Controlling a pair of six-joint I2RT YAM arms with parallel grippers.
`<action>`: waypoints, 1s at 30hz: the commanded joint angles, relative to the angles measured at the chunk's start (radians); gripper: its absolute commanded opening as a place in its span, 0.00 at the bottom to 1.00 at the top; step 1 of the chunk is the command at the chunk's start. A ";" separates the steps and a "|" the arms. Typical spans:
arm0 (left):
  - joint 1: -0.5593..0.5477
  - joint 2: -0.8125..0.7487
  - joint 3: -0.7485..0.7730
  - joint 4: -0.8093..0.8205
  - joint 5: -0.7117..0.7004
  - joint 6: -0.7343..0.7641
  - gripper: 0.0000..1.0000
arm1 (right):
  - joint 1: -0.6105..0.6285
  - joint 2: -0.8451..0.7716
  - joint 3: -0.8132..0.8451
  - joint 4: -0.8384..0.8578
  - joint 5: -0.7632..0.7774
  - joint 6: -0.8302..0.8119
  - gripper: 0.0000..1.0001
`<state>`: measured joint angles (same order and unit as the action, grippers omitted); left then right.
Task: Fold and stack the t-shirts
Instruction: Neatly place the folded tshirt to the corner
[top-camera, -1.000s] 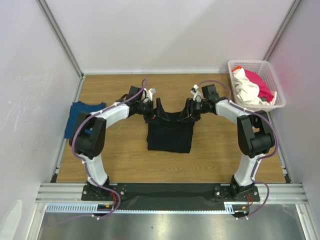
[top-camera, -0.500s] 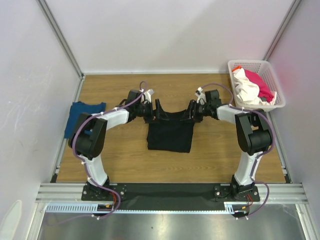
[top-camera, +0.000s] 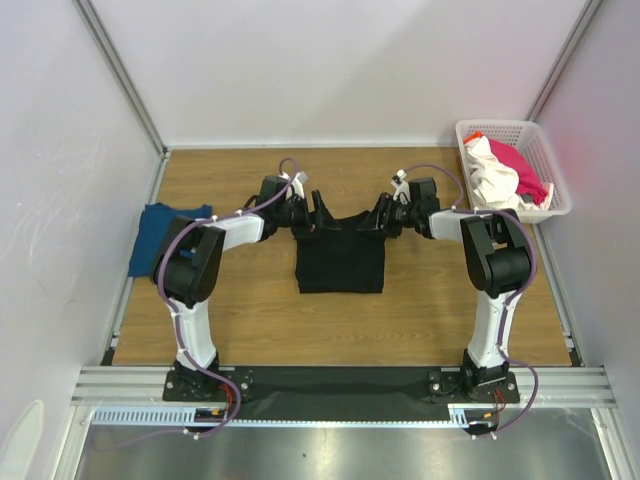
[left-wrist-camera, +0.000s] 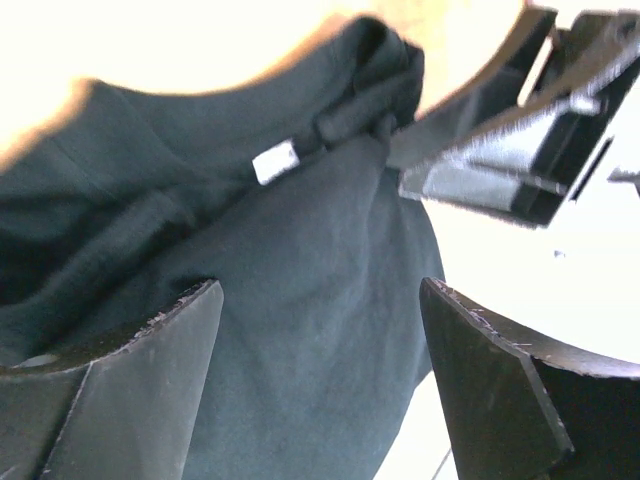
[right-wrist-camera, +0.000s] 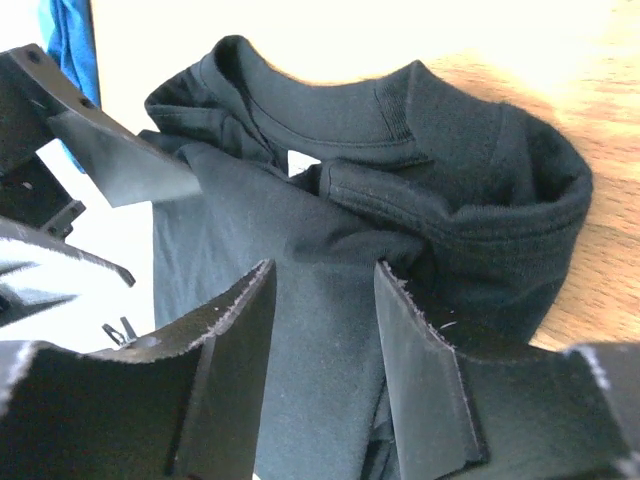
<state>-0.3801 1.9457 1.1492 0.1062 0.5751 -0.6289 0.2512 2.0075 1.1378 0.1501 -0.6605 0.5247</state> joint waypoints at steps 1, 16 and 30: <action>0.009 -0.016 0.061 -0.015 -0.133 -0.020 0.87 | -0.003 -0.038 0.031 0.046 0.082 0.015 0.51; 0.007 -0.019 0.167 -0.080 -0.219 -0.014 0.87 | -0.023 -0.081 0.193 -0.156 0.130 -0.069 0.58; 0.001 -0.309 0.178 -0.590 -0.472 0.083 1.00 | -0.085 -0.260 0.323 -0.694 0.395 -0.149 1.00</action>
<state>-0.3794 1.6562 1.4376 -0.3668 0.1574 -0.5484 0.1802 1.7931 1.4963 -0.3702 -0.3725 0.4118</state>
